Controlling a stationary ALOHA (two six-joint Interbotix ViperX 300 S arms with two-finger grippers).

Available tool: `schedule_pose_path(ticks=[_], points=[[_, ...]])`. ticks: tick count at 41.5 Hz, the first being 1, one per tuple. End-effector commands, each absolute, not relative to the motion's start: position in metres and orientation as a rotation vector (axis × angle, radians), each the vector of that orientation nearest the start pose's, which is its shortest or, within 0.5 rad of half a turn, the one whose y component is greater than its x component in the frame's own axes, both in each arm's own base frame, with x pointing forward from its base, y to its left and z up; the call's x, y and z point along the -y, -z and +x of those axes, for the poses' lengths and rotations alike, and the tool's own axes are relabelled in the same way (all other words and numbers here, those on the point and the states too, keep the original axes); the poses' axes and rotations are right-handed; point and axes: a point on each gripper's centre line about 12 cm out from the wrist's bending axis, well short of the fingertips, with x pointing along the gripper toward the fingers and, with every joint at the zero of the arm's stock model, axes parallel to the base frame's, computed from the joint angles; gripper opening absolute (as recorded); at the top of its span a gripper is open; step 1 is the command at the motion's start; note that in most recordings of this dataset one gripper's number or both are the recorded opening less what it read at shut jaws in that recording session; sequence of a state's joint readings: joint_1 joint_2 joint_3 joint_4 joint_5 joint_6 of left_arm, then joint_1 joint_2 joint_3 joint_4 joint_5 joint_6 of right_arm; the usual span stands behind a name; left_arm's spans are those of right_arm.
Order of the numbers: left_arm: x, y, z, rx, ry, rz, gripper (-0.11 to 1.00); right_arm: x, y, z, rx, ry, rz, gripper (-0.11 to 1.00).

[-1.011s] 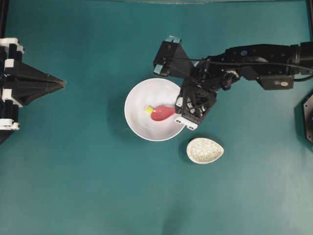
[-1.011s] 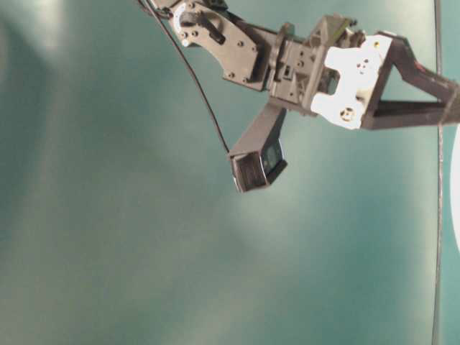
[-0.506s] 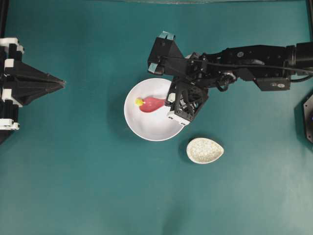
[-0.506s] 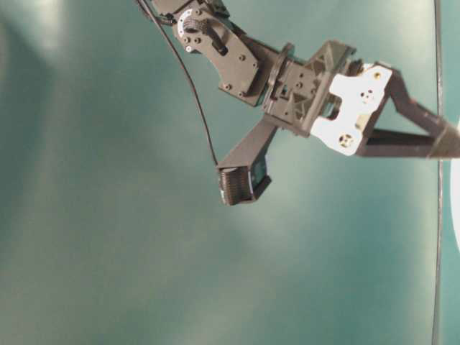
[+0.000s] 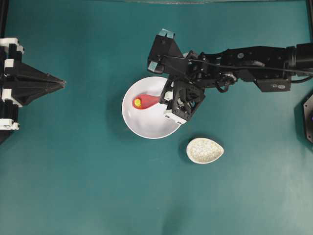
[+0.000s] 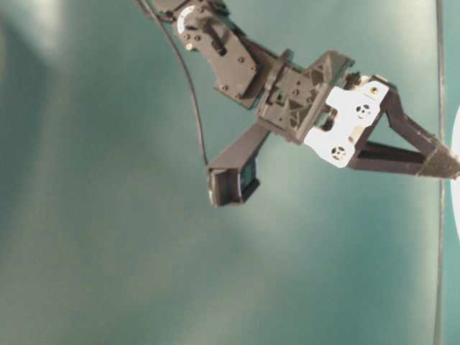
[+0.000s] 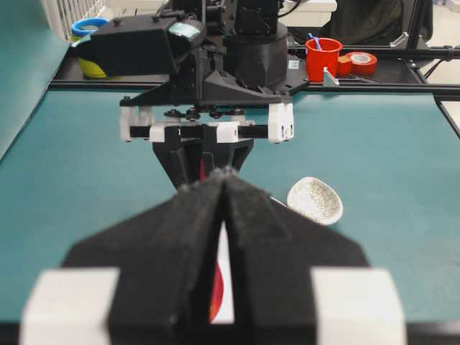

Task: Scoop the yellow hexagonal prism block from the bowl with a spoon using the right arm.
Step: 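Raise the spoon holding the yellow block up and out of the bowl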

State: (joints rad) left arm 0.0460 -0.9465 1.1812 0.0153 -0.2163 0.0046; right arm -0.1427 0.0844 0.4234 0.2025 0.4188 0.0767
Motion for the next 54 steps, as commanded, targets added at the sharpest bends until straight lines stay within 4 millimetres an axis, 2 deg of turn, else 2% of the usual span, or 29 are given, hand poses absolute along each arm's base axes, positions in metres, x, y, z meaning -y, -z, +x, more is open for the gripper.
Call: schedule_pose_path(ticks=[1, 13, 30, 40, 54], points=[[-0.009, -0.284, 0.203, 0.0, -0.043, 0.021, 0.0, 0.05, -0.2, 0.414, -0.834, 0.173, 0.339, 0.23], [-0.009, -0.284, 0.203, 0.0, -0.043, 0.019, 0.0, 0.038, -0.213, 0.401, -0.71, 0.157, 0.32, 0.23], [-0.009, -0.284, 0.203, -0.004, -0.043, 0.019, 0.0, 0.025, -0.261, 0.357, -0.407, 0.131, 0.302, 0.23], [-0.009, -0.284, 0.203, 0.0, -0.043, 0.019, 0.0, 0.024, -0.276, 0.332, -0.349, 0.125, 0.305, 0.23], [-0.009, -0.285, 0.203, 0.004, -0.043, 0.018, 0.0, 0.023, -0.282, 0.325, -0.328, 0.122, 0.303, 0.23]])
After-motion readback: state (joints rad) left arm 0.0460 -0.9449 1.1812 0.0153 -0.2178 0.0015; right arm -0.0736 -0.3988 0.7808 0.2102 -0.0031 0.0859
